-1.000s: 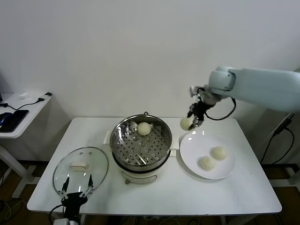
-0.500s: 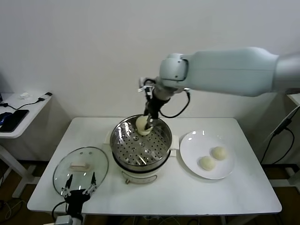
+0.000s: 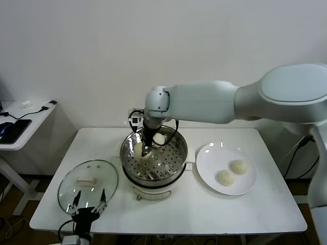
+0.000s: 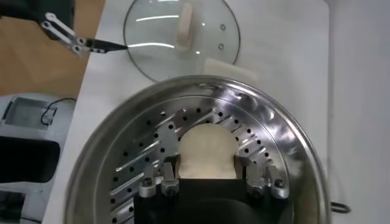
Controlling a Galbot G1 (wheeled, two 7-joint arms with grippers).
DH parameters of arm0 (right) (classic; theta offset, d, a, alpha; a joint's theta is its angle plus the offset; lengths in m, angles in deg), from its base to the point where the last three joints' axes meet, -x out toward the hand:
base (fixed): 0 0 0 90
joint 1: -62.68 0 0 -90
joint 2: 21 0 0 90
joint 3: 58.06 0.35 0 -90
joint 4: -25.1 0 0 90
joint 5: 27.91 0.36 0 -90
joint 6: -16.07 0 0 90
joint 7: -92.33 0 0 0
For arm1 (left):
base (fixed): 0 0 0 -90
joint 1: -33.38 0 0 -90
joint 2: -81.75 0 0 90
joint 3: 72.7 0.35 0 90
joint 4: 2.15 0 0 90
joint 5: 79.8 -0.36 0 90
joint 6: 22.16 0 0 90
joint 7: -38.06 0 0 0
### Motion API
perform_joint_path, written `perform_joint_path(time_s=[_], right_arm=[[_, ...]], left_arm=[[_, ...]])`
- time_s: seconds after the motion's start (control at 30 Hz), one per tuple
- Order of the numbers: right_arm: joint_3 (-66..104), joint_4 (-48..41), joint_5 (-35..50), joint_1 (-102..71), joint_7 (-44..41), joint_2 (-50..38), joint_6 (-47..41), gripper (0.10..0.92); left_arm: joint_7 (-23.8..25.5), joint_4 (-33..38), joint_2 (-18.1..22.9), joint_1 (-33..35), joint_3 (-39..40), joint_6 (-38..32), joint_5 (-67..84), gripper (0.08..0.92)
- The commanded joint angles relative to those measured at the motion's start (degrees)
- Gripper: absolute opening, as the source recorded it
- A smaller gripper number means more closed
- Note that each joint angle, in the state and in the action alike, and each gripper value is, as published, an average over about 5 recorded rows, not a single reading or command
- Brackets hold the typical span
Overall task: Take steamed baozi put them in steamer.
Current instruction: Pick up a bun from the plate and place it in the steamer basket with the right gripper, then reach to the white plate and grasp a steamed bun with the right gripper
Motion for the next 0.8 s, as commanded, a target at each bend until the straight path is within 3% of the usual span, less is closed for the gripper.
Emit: perform_joint_path(time_s=[0.03, 0.27, 0.47, 0.6, 0.8], right_arm=[[0.9, -5.6, -1.8, -6.1, 1.2, 3.0, -0.9, 0.602], [3.0, -5.4, -2.0, -6.1, 1.3, 2.3, -0.2, 0.619], [1.7, -1.5, -2.7, -0.6, -3.0, -1.3, 4.1, 0.767], [-2.1, 2.4, -4.1, 6.4, -8.6, -5.9, 9.7, 0.818], [-7.5, 8.0, -5.2, 16.8, -15.3, -17.8, 14.0, 0.823]], left_arm=[[0.0, -0.1, -0.1, -0.2, 0.0, 0.0, 0.1, 0.823], [0.0, 0.0, -0.2, -0.1, -0.2, -0.1, 0.2, 0.823], [0.1, 0.5, -0.3, 0.2, -0.3, -0.2, 0.2, 0.823], [0.1, 0.8, -0.3, 0.3, -0.2, -0.2, 0.2, 0.823], [0.1, 1.4, -0.1, 0.5, 0.1, -0.2, 0.0, 0.823]])
